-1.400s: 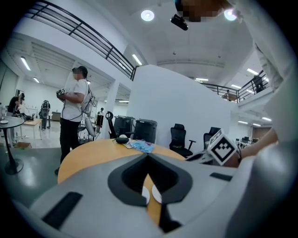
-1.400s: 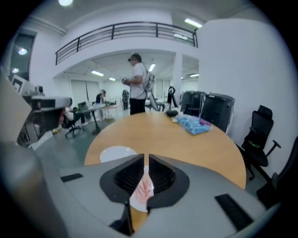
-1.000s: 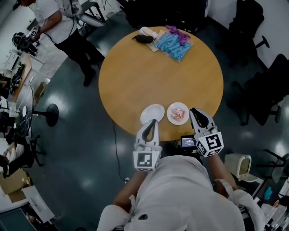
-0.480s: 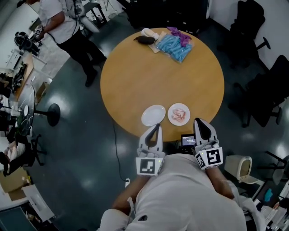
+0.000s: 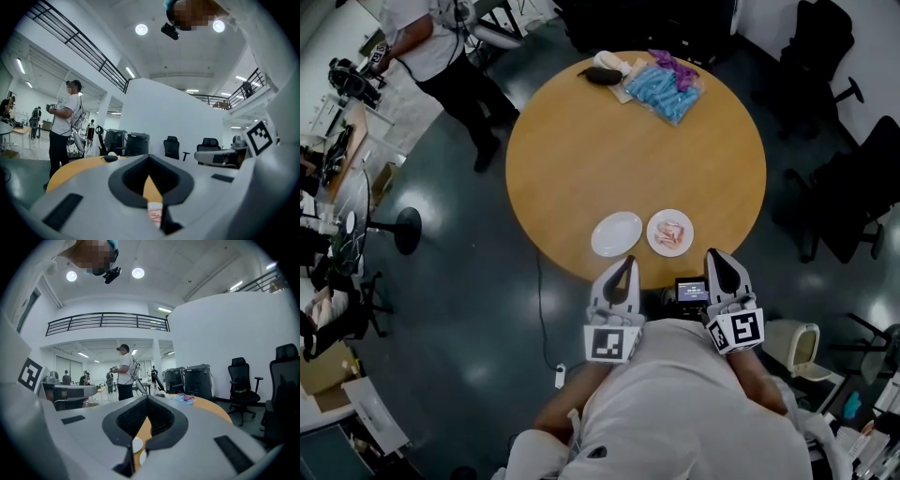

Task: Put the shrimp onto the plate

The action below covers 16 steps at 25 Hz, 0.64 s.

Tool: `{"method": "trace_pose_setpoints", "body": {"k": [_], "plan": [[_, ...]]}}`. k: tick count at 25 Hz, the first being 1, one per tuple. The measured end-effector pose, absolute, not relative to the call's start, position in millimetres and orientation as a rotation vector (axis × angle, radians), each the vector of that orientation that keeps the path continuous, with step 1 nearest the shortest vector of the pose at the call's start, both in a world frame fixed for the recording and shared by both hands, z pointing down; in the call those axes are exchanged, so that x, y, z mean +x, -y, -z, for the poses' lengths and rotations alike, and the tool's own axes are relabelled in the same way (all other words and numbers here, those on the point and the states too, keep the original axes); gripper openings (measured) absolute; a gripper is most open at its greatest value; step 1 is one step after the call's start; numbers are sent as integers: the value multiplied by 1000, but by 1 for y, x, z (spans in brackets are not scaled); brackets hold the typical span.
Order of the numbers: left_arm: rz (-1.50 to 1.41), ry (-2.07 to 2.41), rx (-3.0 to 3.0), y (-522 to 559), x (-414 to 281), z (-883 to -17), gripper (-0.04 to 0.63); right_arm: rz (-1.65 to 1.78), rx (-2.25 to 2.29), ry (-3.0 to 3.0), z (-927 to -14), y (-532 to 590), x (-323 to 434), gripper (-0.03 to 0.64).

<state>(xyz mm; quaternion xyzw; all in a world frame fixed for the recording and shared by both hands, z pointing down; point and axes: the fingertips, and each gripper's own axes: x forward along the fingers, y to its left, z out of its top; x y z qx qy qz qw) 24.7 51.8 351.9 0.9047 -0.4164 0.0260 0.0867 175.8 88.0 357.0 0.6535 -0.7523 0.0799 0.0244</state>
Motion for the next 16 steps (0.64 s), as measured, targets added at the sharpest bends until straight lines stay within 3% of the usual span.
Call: {"method": "trace_pose_setpoints", "body": {"k": [16], "plan": [[-104,1200,2705,-52,28,-358,8,-270,2007,2333,-363,-86,169,17]]}}
